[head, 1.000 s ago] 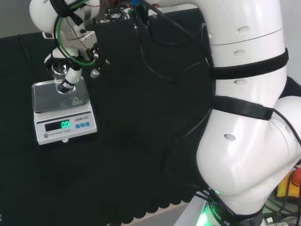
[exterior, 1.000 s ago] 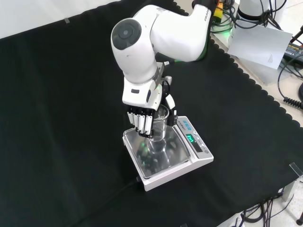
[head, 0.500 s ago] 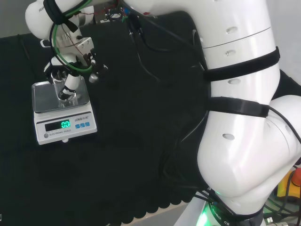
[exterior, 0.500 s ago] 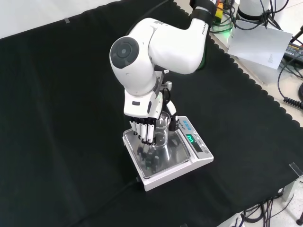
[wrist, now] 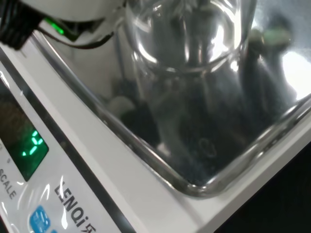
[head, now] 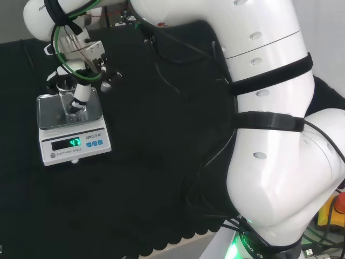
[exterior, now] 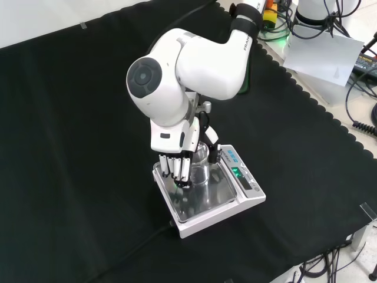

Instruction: Put the beaker on the electronic balance.

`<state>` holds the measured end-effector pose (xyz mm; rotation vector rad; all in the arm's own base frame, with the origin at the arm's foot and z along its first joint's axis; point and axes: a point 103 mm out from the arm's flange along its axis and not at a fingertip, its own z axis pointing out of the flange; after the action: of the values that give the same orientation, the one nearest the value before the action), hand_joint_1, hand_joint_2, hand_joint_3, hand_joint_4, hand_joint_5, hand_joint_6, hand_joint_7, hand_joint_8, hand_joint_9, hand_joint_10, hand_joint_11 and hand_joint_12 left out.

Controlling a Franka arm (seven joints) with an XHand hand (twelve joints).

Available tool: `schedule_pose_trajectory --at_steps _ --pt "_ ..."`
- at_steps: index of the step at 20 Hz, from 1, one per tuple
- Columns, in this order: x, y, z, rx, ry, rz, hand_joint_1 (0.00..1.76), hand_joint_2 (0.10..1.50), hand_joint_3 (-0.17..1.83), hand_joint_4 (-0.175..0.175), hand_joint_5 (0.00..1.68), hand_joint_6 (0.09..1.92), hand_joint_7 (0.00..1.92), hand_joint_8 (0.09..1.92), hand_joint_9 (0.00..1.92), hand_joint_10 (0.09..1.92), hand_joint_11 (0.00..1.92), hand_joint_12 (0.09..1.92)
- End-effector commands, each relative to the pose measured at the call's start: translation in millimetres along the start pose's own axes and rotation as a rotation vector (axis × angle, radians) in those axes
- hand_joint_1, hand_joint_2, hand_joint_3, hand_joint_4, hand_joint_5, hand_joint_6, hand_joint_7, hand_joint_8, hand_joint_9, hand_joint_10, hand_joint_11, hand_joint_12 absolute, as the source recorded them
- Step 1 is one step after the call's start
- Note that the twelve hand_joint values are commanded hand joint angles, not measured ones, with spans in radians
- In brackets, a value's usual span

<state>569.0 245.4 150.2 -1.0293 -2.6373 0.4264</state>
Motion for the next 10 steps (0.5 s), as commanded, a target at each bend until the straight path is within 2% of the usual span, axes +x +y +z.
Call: schedule_pose_trajectory --at_steps 1,3,6,10 --pt "1 -5 -9 -0.02 0.021 -0.01 0.72 0.55 0.59 0.006 0.06 0.14 0.15 0.83 0.59 0.7 0.36 1.37" --pt "0 -8 -18 -0.047 0.029 -0.005 0.66 0.58 0.46 0.022 0.02 0.09 0.04 0.68 0.44 0.73 0.22 1.44" --pt "-2 -15 -35 -0.086 0.029 0.003 0.61 0.61 0.34 0.032 0.0 0.09 0.0 0.46 0.29 0.77 0.1 1.48" --pt "-4 -26 -61 -0.139 0.015 0.015 0.6 0.63 0.28 0.035 0.0 0.09 0.0 0.39 0.24 0.79 0.06 1.49"
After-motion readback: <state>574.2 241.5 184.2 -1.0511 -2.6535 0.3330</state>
